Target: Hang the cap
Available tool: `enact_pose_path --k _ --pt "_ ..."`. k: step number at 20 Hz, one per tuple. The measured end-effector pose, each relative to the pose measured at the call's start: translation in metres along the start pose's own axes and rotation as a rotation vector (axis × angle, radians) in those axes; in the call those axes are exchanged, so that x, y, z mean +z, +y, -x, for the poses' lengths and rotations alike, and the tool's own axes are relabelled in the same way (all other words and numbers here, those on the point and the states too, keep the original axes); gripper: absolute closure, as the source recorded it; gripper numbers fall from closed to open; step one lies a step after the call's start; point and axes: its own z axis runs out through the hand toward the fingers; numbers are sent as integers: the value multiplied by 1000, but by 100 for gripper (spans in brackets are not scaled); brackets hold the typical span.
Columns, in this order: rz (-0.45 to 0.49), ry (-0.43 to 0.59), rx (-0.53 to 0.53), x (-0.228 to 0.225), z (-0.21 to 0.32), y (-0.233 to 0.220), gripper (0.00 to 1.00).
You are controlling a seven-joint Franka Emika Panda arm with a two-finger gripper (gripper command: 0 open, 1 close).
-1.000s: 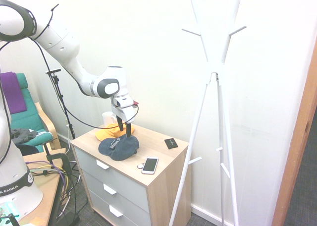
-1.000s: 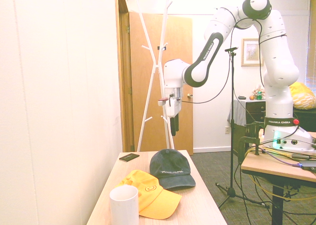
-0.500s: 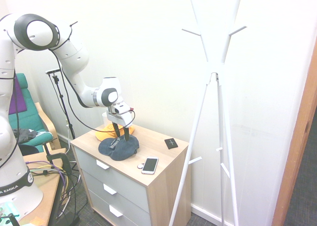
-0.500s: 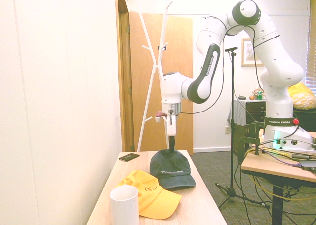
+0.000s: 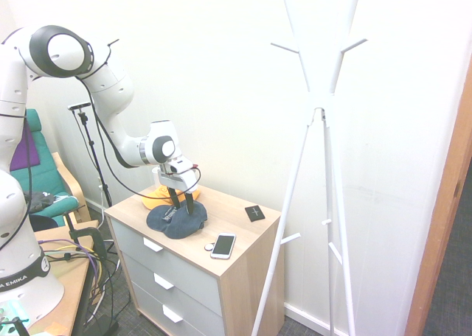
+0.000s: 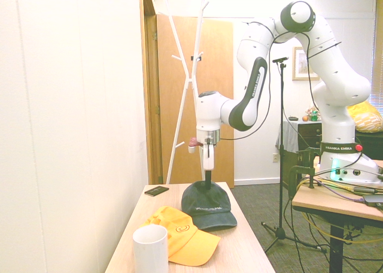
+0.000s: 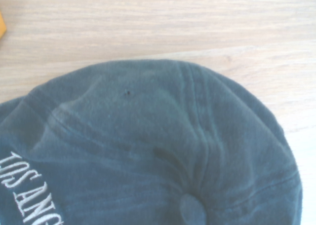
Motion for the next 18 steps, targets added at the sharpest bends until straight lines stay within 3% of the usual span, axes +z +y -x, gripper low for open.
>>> enact_pose_path --k 18 --pt "-5 53 -3 -3 -1 -3 100"
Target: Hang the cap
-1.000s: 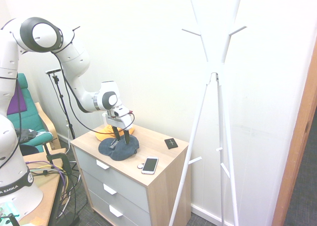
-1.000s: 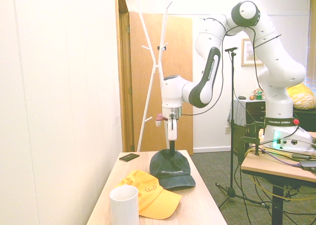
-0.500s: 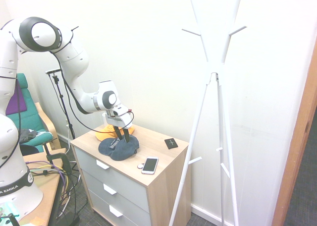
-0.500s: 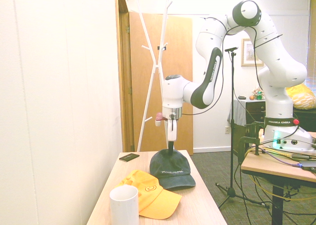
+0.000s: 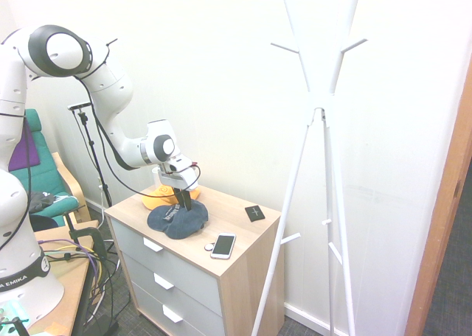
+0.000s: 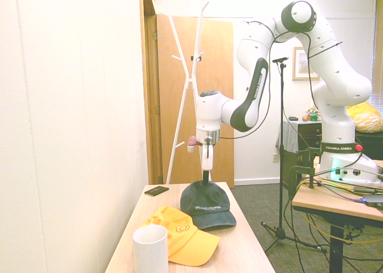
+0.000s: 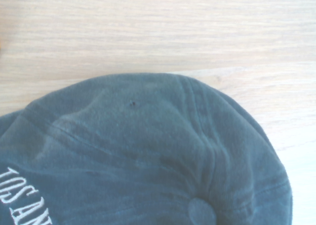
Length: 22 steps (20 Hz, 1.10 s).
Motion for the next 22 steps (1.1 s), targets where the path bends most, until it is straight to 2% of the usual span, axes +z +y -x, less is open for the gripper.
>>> enact_pose_path --k 10,13,17,22 --pt "-3 9 20 -3 -12 0 100" --pt "29 4 12 -15 -16 -3 100" --pt "66 46 -31 -83 -35 -11 100" --pt "196 248 -101 -200 -59 5 100"
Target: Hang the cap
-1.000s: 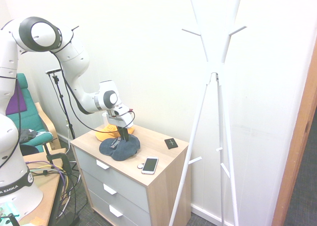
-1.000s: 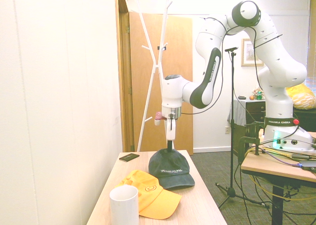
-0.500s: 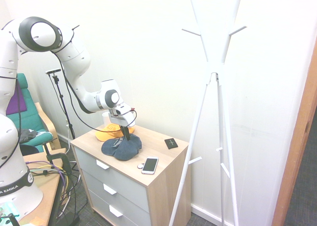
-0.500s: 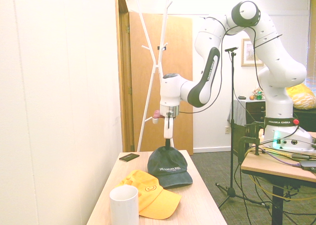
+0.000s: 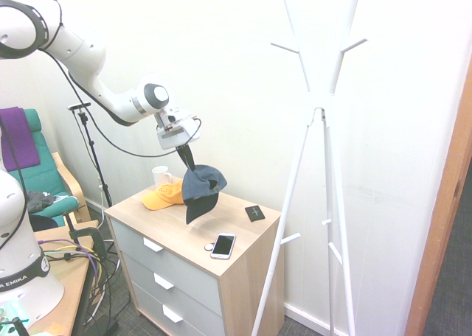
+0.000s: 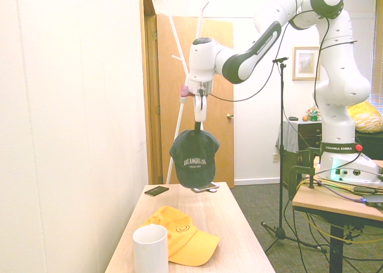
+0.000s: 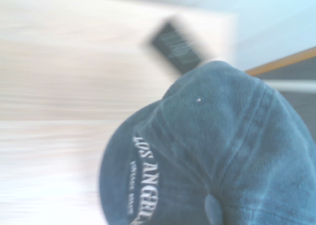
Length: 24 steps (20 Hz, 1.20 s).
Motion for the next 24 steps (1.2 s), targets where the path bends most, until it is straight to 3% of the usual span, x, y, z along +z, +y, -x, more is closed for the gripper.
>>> enact_pose_path --k 7,14,19,24 --pt "265 300 -22 -97 -104 96 100" --pt "366 521 29 -198 -207 189 100" --pt "371 579 77 -260 -241 235 100" --pt "402 564 105 -238 -268 268 100"
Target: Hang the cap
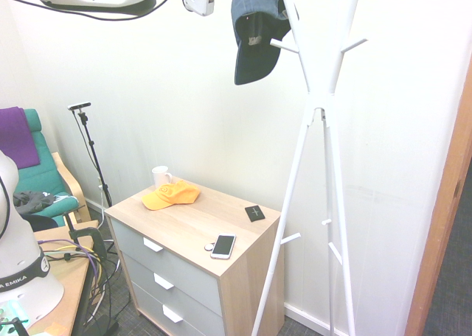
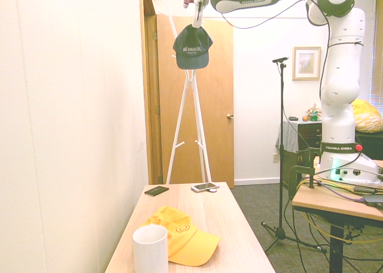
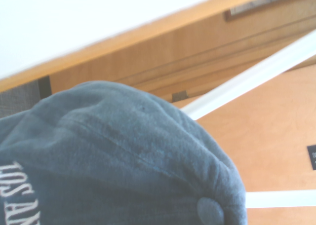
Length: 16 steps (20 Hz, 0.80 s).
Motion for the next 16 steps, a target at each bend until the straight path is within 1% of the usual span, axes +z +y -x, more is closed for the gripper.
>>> enact_pose_path --k 4,5,11,16 --pt "3 -32 6 36 3 0 100" --pt "-2 -44 5 42 6 -3 0" --pt "-28 -80 -18 61 32 -30 0" --pt "-34 -77 -18 64 39 -30 0"
